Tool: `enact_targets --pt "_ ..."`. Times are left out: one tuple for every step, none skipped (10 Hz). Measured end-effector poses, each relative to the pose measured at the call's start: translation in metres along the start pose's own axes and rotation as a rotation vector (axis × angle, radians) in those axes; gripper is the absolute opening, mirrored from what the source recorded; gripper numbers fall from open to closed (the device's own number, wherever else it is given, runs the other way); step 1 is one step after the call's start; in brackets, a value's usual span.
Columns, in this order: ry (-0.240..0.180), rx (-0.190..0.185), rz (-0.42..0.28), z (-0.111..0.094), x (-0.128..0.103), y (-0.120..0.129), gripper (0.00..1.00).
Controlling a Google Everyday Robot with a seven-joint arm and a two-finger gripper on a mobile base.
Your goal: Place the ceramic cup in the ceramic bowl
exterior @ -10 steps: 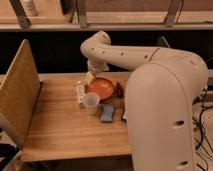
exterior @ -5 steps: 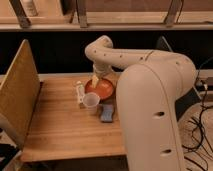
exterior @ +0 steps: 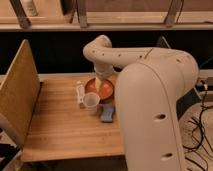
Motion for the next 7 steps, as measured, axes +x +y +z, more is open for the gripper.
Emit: enact_targets --pt "0.008 0.001 0.0 -0.001 0.003 0.0 0.8" --pt "0.007 0.001 0.0 -0.001 0.002 0.0 0.8" --pt "0.007 0.001 0.0 -0.001 0.002 0.0 0.8" --pt "0.008 0.001 -0.001 -0.001 0.003 0.001 0.8" --pt "0.02 -0.007 -0.006 0.005 0.006 0.005 0.8" --pt "0.035 -0.017 -0.013 0.011 0.009 0.012 0.8" --pt "0.047 -0.025 -0.017 0.016 0.012 0.017 0.8"
